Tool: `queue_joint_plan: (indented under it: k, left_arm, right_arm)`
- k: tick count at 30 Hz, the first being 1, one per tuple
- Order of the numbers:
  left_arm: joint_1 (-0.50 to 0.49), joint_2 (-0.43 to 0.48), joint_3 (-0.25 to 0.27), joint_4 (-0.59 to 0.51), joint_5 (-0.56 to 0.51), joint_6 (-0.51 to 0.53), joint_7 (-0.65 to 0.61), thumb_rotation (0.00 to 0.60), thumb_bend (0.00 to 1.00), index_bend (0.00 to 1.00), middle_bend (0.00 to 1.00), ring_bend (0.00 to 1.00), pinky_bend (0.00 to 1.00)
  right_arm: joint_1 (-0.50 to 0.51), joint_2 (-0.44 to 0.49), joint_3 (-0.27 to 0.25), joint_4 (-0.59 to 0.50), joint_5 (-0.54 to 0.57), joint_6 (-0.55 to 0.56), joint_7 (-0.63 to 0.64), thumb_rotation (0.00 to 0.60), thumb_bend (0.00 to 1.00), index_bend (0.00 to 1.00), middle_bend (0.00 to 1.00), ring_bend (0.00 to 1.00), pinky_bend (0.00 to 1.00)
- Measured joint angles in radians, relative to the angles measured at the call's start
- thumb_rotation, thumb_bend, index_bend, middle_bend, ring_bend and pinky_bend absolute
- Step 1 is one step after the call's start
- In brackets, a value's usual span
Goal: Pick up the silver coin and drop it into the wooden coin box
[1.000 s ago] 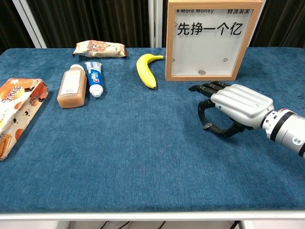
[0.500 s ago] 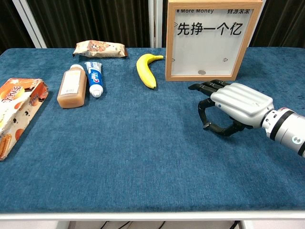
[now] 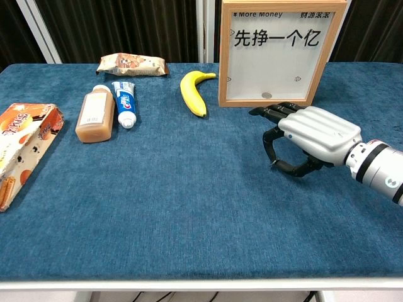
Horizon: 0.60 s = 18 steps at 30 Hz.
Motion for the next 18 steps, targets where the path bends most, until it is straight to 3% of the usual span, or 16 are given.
queue_joint_plan:
  k: [9, 15, 18]
  left_arm:
    - [0.004, 0.002, 0.003, -0.002, 0.007, 0.007, -0.009, 0.600, 0.12, 0.03, 0.00, 0.00, 0.00]
    - [0.000, 0.002, 0.006, -0.004, 0.017, 0.006, 0.000, 0.600, 0.12, 0.03, 0.00, 0.00, 0.00]
    - [-0.002, 0.005, 0.006, -0.010, 0.022, 0.006, 0.005, 0.600, 0.12, 0.03, 0.00, 0.00, 0.00]
  right_arm:
    - [-0.002, 0.106, 0.047, -0.154, -0.028, 0.111, 0.000, 0.600, 0.34, 0.67, 0.04, 0.00, 0.00]
    - [-0.003, 0.253, 0.124, -0.383, -0.048, 0.203, -0.052, 0.600, 0.34, 0.69, 0.05, 0.00, 0.00]
    - [0.004, 0.332, 0.189, -0.491, -0.041, 0.229, -0.107, 0.600, 0.34, 0.70, 0.05, 0.00, 0.00]
